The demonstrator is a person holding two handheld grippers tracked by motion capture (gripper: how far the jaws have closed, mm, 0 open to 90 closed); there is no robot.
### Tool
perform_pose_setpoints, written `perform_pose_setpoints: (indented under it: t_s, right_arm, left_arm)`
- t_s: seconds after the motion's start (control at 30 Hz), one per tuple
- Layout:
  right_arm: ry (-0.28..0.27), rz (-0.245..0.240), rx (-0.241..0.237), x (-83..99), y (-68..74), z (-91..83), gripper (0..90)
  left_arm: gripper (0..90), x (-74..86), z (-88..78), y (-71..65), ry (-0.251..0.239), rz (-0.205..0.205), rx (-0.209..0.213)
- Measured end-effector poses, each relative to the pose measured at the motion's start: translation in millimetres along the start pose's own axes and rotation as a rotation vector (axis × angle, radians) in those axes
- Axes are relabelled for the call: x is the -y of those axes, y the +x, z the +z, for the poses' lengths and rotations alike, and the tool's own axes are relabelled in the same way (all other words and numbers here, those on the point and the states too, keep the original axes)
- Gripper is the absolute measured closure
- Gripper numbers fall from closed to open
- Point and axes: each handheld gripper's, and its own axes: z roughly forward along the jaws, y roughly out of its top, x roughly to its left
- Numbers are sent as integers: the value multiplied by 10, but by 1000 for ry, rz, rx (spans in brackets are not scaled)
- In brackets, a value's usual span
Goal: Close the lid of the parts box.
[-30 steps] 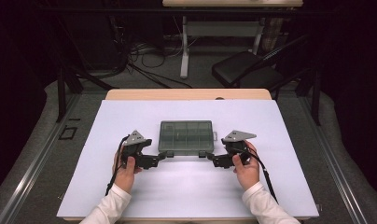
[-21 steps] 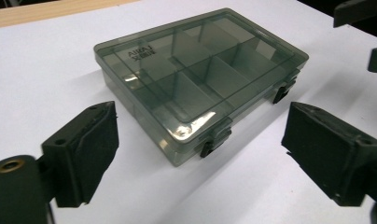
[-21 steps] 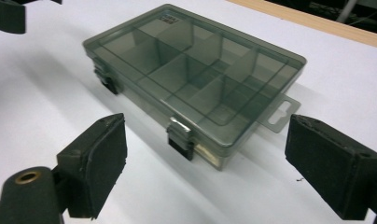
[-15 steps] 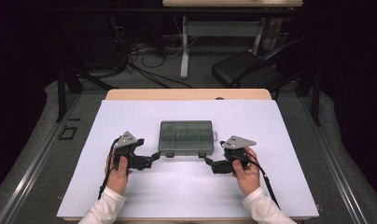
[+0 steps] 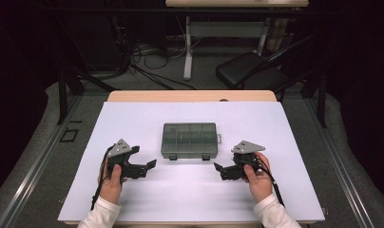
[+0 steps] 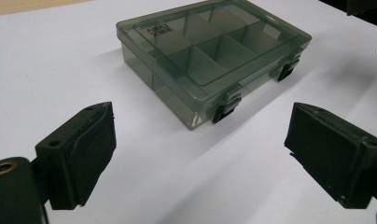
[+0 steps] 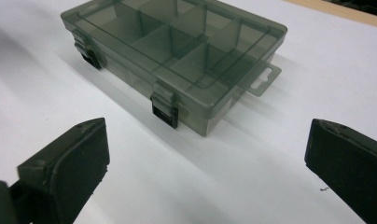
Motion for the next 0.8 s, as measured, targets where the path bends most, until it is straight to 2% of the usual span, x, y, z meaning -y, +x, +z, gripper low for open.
perform_pose_setpoints:
  t_s: [0.07, 0.27, 0.37, 0.5, 0.6, 0.67, 0.8]
  right_arm:
    - [3, 1, -12, 13, -10, -11, 0]
    - [6, 8, 36, 52, -22, -12, 0]
    - [11, 32, 76, 67, -61, 25, 0]
    - [12, 92, 64, 95, -152, 50, 0]
    - [13, 132, 73, 112, -215, 55, 0]
    - [15, 146, 80, 125, -254, 53, 0]
    - [19, 156, 92, 143, -290, 59, 0]
  left_arm:
    - [83, 26, -7, 14, -4, 2, 3]
    - [83, 94, -24, 89, -5, 1, -17]
    - [83, 117, -11, 139, 1, -9, -31]
    - [83, 146, 5, 184, 3, -24, -43]
    - [83, 165, 16, 208, -6, -41, -44]
    - [83, 172, 23, 221, -12, -42, -48]
    - [83, 187, 27, 260, -28, -51, -28]
